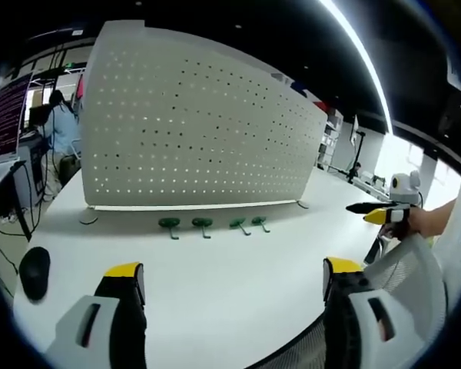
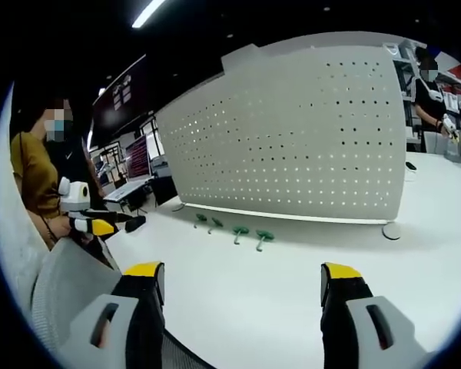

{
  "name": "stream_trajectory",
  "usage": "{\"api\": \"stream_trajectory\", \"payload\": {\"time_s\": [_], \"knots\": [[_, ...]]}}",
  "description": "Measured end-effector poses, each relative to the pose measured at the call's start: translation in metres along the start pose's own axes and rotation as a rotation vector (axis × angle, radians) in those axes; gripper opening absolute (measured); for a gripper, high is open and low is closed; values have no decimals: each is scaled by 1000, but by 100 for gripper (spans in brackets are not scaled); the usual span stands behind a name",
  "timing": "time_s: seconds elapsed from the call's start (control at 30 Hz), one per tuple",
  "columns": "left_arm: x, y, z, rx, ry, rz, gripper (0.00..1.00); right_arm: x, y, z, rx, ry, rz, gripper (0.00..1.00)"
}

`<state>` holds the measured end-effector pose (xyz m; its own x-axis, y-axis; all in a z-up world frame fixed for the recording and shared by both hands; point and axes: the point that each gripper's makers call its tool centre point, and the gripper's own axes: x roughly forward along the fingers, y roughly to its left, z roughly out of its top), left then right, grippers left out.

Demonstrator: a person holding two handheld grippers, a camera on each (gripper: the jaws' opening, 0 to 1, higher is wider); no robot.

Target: Insert the hook assembly into the mounting plate slot until the hook locks in place.

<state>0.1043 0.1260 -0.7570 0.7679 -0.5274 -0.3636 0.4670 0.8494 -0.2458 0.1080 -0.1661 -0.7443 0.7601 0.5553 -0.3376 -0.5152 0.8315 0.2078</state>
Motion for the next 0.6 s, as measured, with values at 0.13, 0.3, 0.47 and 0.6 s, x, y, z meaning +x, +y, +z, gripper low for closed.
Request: {"api": "stream_trajectory", "payload": {"time_s": [0.13, 0.3, 0.47, 0.6], "knots": [[0, -1, 0, 12, 8, -6, 99, 0, 1, 0, -2, 2, 6, 79], [2, -1, 3, 30, 13, -14, 98, 1, 0, 2, -5, -2, 7, 79], [5, 3, 5, 35, 19, -20, 98, 3, 2, 2, -16, 6, 13, 79], [9, 7, 9, 41, 18, -22, 98, 4, 1, 1, -15, 12, 10, 79]]}}
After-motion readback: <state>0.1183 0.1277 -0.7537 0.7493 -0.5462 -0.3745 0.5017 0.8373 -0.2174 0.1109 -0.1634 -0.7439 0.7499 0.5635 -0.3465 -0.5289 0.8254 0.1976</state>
